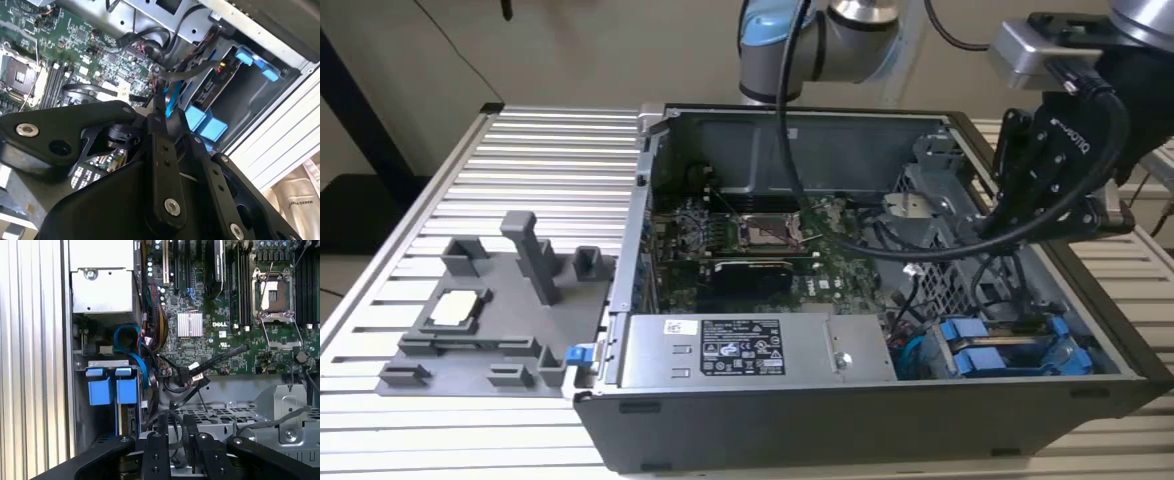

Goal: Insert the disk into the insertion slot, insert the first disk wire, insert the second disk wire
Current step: 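Insert the second disk wire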

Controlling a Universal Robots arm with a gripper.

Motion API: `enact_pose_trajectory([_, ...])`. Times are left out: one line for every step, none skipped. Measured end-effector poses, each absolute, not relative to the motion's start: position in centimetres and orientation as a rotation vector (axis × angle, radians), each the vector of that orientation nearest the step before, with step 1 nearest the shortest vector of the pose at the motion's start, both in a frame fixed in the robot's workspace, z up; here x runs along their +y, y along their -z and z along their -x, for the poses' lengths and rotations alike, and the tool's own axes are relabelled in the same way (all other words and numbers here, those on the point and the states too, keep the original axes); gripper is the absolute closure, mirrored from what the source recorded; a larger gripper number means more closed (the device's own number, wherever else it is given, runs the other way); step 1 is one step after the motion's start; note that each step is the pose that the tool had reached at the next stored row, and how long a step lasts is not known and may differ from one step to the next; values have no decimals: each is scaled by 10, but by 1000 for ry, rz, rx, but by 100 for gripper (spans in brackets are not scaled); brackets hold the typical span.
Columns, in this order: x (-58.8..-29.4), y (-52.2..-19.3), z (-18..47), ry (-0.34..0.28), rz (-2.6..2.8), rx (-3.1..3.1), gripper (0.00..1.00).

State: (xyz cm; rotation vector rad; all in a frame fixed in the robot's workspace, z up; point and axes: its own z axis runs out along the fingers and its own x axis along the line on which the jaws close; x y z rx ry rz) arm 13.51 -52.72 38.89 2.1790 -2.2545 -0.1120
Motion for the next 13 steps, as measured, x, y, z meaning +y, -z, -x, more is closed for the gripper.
enact_pose_trajectory([-527,-389,-130,110,-2180,-2256,73])
enact_pose_trajectory([-526,-389,-126,108,-2181,-2257,73])
enact_pose_trajectory([-526,-389,-121,105,-2182,-2258,73])
enact_pose_trajectory([-525,-389,-117,103,-2184,-2259,73])
enact_pose_trajectory([-525,-388,-112,101,-2185,-2260,73])
enact_pose_trajectory([-524,-388,-108,98,-2186,-2261,73])
enact_pose_trajectory([-524,-388,-103,96,-2187,-2262,73])
enact_pose_trajectory([-524,-388,-99,94,-2188,-2263,73])
enact_pose_trajectory([-524,-388,-98,92,-2188,-2263,73])
enact_pose_trajectory([-524,-388,-97,89,-2188,-2262,73])
enact_pose_trajectory([-524,-388,-96,85,-2190,-2262,73])
enact_pose_trajectory([-524,-387,-95,75,-2198,-2264,73])
enact_pose_trajectory([-524,-387,-95,65,-2207,-2265,73])
